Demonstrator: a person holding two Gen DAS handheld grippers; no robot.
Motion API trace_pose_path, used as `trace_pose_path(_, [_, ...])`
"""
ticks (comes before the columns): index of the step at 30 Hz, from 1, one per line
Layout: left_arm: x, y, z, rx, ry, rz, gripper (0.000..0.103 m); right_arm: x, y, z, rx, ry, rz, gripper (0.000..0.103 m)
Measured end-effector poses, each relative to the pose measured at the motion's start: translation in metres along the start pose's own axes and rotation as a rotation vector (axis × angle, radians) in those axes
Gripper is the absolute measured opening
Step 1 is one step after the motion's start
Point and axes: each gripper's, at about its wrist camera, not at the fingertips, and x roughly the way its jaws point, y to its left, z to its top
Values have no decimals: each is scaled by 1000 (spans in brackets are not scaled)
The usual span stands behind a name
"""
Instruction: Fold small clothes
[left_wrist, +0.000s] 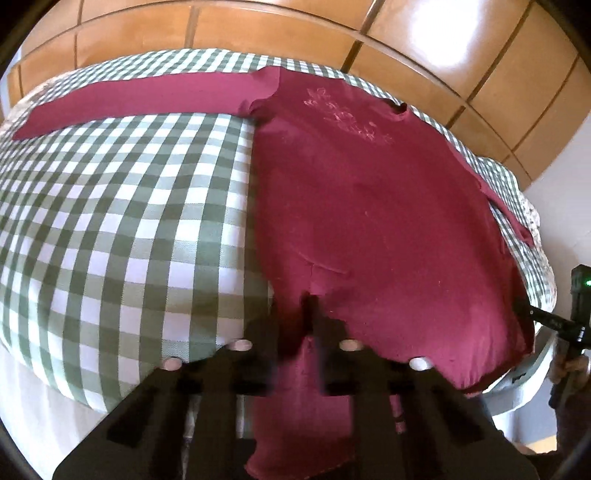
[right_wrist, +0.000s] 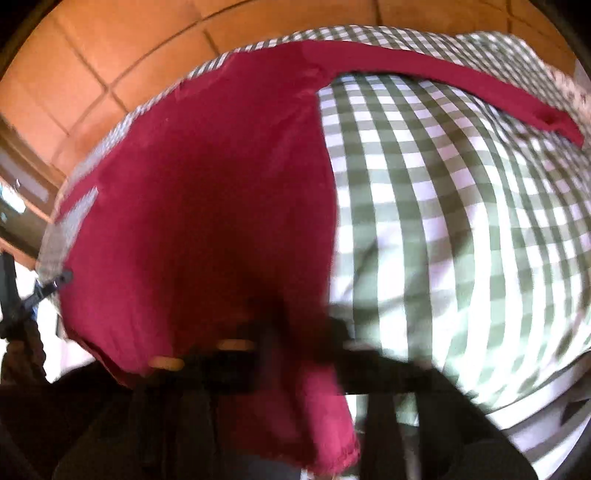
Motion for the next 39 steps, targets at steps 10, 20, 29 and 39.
trace_pose_path(10, [-12, 0, 0, 57, 16, 38, 18, -4, -12, -25, 16, 48, -15, 19])
trace_pose_path(20, [-7, -37, 64, 73, -145, 4, 62, -45, -164, 36, 603, -298, 15, 42])
trace_pose_path(29, [38, -89, 84, 165, -82, -16, 69, -29, -304, 82, 1060, -447, -10, 38])
trace_pose_path(39, [67, -85, 89, 130, -9, 4, 78, -8, -328, 151, 923, -410, -124, 6])
